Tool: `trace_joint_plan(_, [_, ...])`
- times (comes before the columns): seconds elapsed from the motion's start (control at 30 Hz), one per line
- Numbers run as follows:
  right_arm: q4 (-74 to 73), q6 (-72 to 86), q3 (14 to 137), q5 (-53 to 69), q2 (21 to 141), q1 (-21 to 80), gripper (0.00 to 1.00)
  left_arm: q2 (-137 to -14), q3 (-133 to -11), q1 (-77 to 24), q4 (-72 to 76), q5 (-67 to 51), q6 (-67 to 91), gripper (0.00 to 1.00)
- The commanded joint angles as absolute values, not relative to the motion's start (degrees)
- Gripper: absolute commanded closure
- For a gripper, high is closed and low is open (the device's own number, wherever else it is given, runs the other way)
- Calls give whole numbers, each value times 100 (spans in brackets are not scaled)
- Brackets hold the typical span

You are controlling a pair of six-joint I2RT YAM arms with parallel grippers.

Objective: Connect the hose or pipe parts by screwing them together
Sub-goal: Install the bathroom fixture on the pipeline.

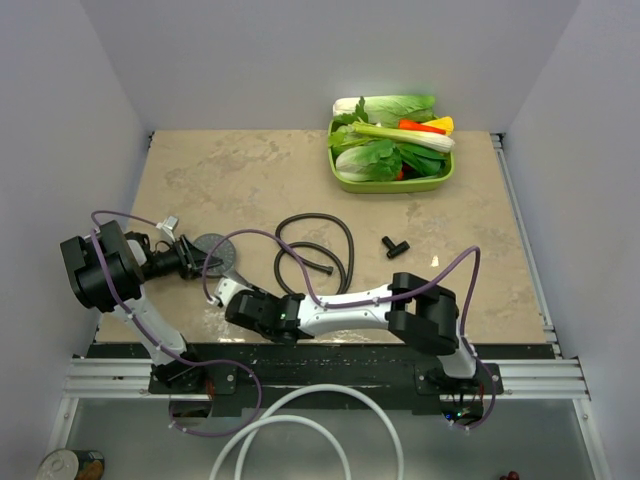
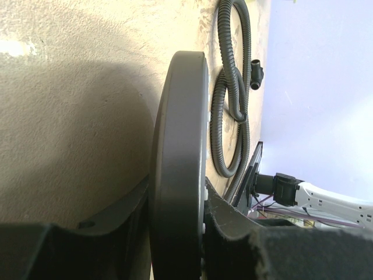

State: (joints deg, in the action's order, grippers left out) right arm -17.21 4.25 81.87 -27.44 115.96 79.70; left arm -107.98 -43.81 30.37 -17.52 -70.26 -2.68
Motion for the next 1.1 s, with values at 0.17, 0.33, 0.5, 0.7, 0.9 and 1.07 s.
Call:
trace_joint_plan(0.17, [-1143,738,7945,-2206,11645,7647,56,-10564,-4412,3094,-1556,-7075,-659,100])
trace_joint_plan(0.33, [-1072,773,7910,-2083,11698,7576,59,-10573,-4421,3103,-1573,-7093,-677,100])
trace_joint_plan(0.5, [-1081,844,7849,-1995,11725,7567,61,-10573,-4421,3111,-1573,-7093,-686,100])
trace_joint_plan(0.7, [-1064,914,7778,-2030,11725,7567,60,-10556,-4430,3111,-1591,-7093,-686,100])
trace_joint_plan(0.9, [-1037,923,7857,-2013,11856,7532,72,-10538,-4421,3120,-1600,-7102,-694,100])
trace_joint_plan(1.07, [-941,1010,7866,-1636,11918,7357,89,-10556,-4438,3129,-1626,-7145,-721,100])
